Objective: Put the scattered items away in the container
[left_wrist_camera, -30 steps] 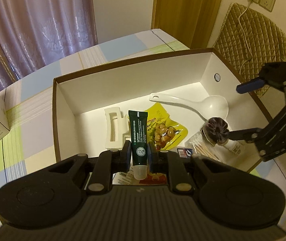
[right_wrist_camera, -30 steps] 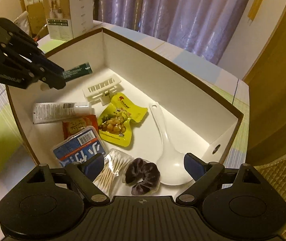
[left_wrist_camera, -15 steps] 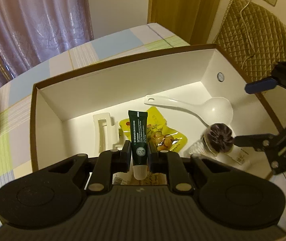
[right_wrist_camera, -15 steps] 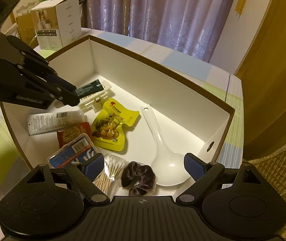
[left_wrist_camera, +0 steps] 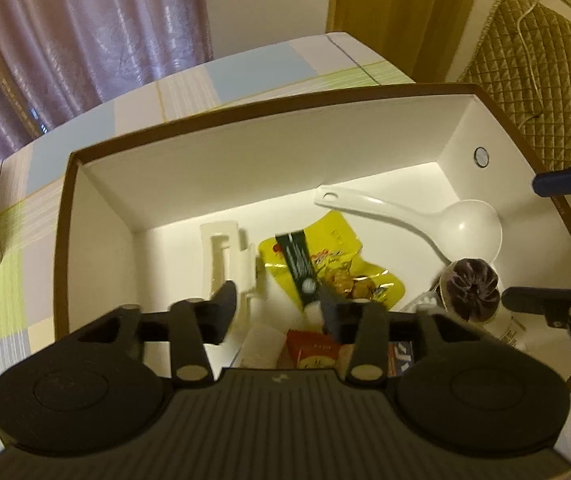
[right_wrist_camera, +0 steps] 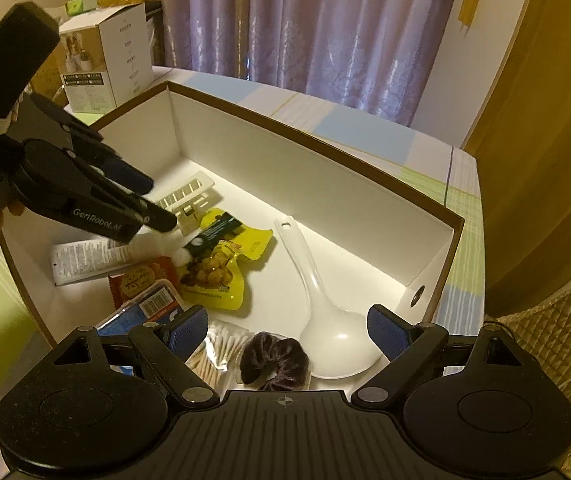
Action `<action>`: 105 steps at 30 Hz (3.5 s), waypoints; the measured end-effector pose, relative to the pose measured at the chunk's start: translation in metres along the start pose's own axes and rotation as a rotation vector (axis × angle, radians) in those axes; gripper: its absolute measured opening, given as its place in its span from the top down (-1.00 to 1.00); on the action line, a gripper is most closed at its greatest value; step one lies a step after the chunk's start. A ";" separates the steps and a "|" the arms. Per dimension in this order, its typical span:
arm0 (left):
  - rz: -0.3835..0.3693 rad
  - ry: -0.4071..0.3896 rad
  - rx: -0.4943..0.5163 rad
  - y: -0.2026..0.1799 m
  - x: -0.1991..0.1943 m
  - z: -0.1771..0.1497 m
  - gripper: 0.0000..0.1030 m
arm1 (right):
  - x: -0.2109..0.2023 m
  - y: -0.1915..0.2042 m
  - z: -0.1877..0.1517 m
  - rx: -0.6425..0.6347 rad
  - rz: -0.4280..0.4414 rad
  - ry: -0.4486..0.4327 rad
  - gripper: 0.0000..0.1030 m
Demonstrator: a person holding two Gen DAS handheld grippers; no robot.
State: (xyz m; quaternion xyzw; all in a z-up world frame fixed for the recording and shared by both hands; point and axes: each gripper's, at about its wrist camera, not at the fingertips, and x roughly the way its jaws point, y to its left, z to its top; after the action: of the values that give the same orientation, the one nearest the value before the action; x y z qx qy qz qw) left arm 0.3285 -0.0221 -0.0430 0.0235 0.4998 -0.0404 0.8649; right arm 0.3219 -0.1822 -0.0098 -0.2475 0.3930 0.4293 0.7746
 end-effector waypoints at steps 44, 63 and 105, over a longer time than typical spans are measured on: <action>0.172 -0.245 -0.083 -0.018 -0.158 -0.095 -0.98 | -0.071 0.070 -0.057 0.294 -0.134 -0.122 -0.79; 0.182 -0.232 -0.056 -0.026 -0.190 -0.133 -0.98 | -0.106 0.100 -0.078 0.403 -0.102 -0.140 -0.79; 0.147 -0.216 0.006 -0.034 -0.209 -0.185 -0.98 | -0.131 0.155 -0.114 0.431 -0.124 -0.126 -0.79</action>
State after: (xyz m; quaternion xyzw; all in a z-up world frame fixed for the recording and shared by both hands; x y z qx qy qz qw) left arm 0.0613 -0.0316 0.0457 0.0583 0.4003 0.0195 0.9143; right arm 0.1013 -0.2472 0.0253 -0.0726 0.4104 0.3014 0.8576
